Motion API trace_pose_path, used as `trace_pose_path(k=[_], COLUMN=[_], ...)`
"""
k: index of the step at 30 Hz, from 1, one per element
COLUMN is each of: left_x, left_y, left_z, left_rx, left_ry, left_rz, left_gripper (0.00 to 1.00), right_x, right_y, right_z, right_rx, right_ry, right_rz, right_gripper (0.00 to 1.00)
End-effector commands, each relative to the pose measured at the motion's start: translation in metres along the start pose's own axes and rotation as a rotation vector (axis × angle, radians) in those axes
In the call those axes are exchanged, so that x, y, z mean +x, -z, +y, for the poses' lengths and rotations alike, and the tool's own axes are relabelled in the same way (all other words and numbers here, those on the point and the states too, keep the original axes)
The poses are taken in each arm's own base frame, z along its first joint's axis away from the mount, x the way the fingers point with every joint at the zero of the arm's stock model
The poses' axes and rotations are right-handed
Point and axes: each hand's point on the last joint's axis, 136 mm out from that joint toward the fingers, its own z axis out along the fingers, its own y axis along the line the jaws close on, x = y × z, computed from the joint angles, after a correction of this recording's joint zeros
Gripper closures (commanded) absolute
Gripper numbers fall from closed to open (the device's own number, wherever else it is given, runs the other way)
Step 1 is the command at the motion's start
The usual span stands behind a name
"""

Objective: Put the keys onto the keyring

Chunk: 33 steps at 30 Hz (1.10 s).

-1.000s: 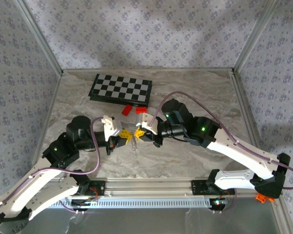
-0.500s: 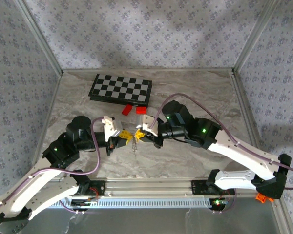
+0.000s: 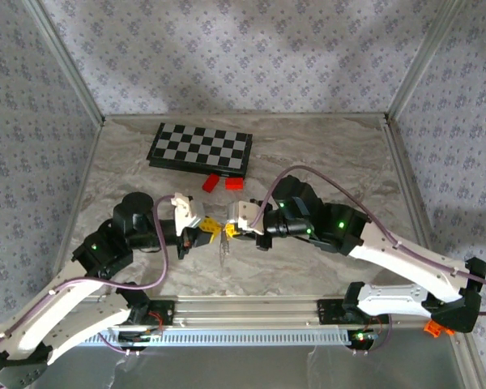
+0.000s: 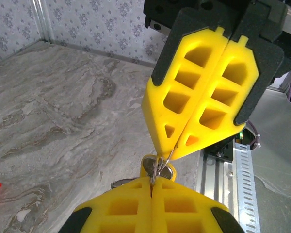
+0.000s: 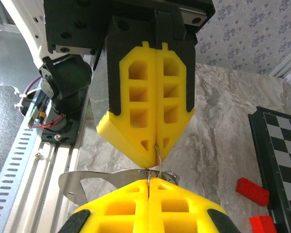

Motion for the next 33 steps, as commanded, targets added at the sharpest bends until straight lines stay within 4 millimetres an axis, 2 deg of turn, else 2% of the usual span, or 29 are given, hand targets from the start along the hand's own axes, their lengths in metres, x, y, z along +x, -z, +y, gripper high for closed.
trace_pose_path(k=[1,12,17,23,30,33], left_x=[-0.024,-0.023,-0.029,-0.043,-0.05,-0.054], left_y=[0.004,0.004,0.008,0.014,0.015,0.016], left_z=[-0.004,-0.005,-0.006,-0.002,-0.001,-0.001], left_rx=[0.008,0.013,0.008,-0.025,-0.025,-0.019], left_ry=[-0.033,-0.027,-0.022,0.003,0.015,0.026], left_rz=[-0.061,-0.063,-0.108,-0.238,-0.296,-0.33], left_gripper=[1.0,1.0,1.0,1.0,1.0,1.0], right_x=[-0.005,-0.003,-0.002,0.002,-0.002,-0.002], right_y=[0.0,0.003,0.007,0.007,0.008,0.008], right_z=[0.007,0.0,-0.002,0.0,-0.001,-0.001], right_rx=[-0.007,0.075,0.099,0.104,0.111,0.112], right_ry=[0.062,0.113,0.118,0.119,0.128,0.13], right_rz=[-0.024,-0.025,-0.031,-0.034,-0.056,-0.062], right_gripper=[1.0,1.0,1.0,1.0,1.0,0.97])
